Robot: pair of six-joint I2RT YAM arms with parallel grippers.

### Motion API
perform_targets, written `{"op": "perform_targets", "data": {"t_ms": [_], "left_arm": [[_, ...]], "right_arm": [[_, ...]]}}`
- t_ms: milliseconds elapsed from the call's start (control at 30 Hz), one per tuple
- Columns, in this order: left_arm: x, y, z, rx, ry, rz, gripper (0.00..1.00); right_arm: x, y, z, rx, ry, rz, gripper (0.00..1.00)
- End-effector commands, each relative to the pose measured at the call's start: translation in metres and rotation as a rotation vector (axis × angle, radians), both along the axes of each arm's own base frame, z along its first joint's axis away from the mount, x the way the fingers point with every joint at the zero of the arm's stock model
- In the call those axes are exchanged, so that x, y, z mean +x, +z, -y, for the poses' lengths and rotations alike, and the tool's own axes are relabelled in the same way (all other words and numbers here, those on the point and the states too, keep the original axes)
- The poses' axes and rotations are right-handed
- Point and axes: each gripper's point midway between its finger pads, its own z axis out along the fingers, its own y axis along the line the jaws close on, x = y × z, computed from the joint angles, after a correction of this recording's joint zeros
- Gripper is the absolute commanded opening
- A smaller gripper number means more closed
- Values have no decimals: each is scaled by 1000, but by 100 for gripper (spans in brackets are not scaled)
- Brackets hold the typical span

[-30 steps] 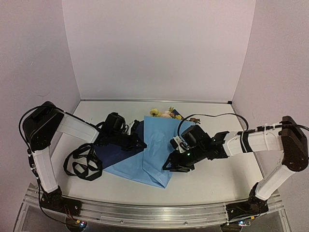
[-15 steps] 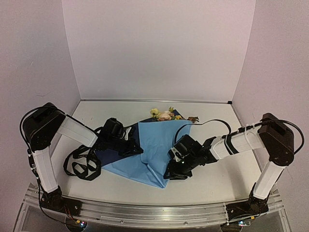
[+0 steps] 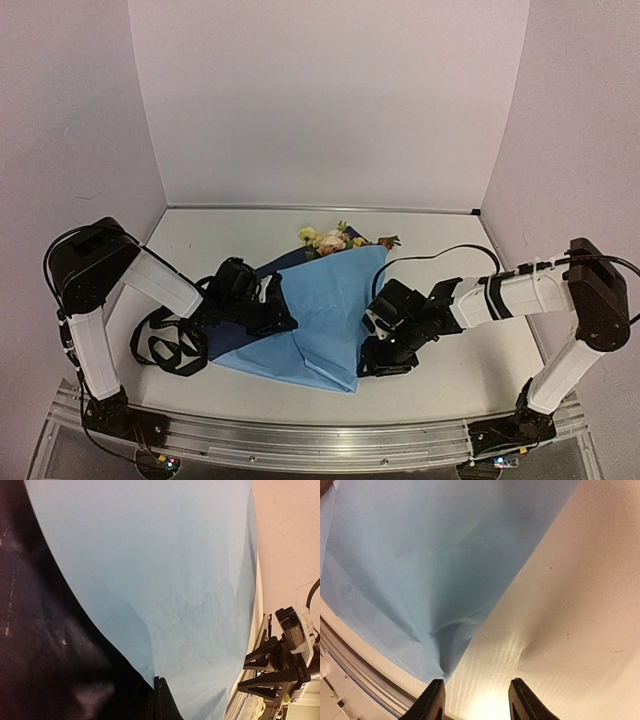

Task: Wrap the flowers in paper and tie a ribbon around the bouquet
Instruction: Press the fold line on the 2/3-folded wrapping paper.

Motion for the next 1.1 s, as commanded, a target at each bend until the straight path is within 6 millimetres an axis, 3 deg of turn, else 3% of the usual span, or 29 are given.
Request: {"op": "perform_targets", "data": {"t_ms": [0, 133, 233, 367, 600, 800, 1067], "left_arm": [[-6, 24, 25, -83, 14, 53, 0], [-12, 30, 38, -119, 31, 50, 0], [-12, 35, 40, -132, 52, 58, 0], [-10, 36, 36, -109, 64, 72, 0], [-10, 32, 35, -78, 31, 62, 0], [-9, 30, 32, -67, 14, 51, 0], [-2, 25, 26, -42, 37, 36, 0]], "right_arm": [[-4, 13, 29, -81, 29, 56, 42], [-8, 19, 45, -86, 31, 73, 42], [-9, 30, 46, -54, 38, 94, 41], [-9, 39, 24, 40, 40, 63, 34], [4, 32, -23, 226, -66, 10, 24], [7, 14, -29, 253, -125, -14, 21], [2, 6, -25, 258, -150, -29, 19]]}}
